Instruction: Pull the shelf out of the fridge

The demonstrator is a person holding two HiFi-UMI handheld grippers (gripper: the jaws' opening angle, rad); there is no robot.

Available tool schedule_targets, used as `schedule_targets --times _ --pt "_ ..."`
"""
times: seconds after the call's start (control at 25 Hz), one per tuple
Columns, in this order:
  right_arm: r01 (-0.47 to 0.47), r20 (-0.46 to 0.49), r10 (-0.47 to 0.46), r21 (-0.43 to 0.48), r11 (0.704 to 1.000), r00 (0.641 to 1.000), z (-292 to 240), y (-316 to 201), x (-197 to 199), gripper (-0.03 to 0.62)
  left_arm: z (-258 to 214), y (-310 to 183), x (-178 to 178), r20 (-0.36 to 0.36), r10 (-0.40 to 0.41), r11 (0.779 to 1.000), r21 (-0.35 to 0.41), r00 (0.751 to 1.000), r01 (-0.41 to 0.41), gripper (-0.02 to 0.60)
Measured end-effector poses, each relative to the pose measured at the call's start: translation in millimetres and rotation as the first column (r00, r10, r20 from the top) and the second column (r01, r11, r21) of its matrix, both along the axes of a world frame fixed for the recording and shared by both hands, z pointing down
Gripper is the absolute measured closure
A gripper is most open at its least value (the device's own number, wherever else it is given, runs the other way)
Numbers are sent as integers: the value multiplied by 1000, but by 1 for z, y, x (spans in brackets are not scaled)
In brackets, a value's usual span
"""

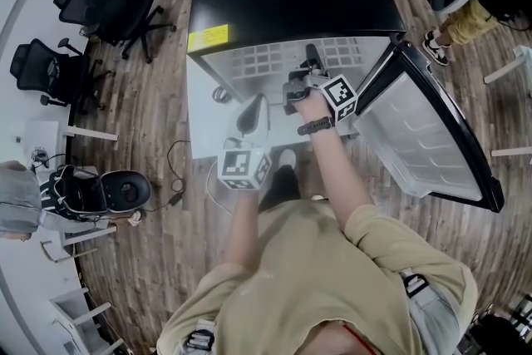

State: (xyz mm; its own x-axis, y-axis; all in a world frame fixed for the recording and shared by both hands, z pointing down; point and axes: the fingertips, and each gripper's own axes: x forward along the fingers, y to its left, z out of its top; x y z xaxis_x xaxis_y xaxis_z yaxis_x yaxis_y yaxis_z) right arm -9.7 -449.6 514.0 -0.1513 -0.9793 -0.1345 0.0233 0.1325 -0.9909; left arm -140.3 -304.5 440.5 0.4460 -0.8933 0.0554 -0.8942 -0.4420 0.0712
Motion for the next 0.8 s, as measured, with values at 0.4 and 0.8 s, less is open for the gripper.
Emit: schedule_targets --times 0.4,0.8 --pt "7 -23 -6 31 999 1000 1 34 2 560 -3 23 10 -13 4 1000 16 1000 -4 581" --pt "37 26 -37 -1 999 999 3 65 3 563 -10 49 18 -22 -5 999 34 1000 6 581"
